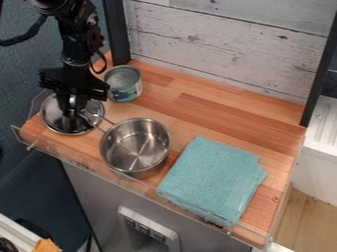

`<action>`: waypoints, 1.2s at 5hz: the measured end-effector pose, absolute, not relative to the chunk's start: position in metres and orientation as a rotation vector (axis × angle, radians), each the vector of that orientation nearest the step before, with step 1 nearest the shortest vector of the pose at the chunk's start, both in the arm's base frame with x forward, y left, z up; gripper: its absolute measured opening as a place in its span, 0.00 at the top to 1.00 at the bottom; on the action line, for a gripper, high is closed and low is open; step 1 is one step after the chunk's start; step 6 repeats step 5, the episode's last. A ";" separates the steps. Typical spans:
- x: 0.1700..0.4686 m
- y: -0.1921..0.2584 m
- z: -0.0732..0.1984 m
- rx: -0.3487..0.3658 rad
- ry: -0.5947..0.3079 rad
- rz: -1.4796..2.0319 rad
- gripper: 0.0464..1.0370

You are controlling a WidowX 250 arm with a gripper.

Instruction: Move the pot lid to the left side of the pot

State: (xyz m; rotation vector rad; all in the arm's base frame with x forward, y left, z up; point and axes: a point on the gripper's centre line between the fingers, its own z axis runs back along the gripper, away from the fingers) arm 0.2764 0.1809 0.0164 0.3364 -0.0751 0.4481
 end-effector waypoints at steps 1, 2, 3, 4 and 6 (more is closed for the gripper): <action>0.278 0.176 0.032 0.265 -0.124 0.535 0.44; 0.278 0.188 0.054 0.208 -0.180 0.611 0.14; 0.284 0.197 0.070 0.143 -0.211 0.592 0.02; 0.288 0.199 0.079 0.124 -0.213 0.516 0.03; 0.291 0.196 0.086 0.099 -0.200 0.429 0.03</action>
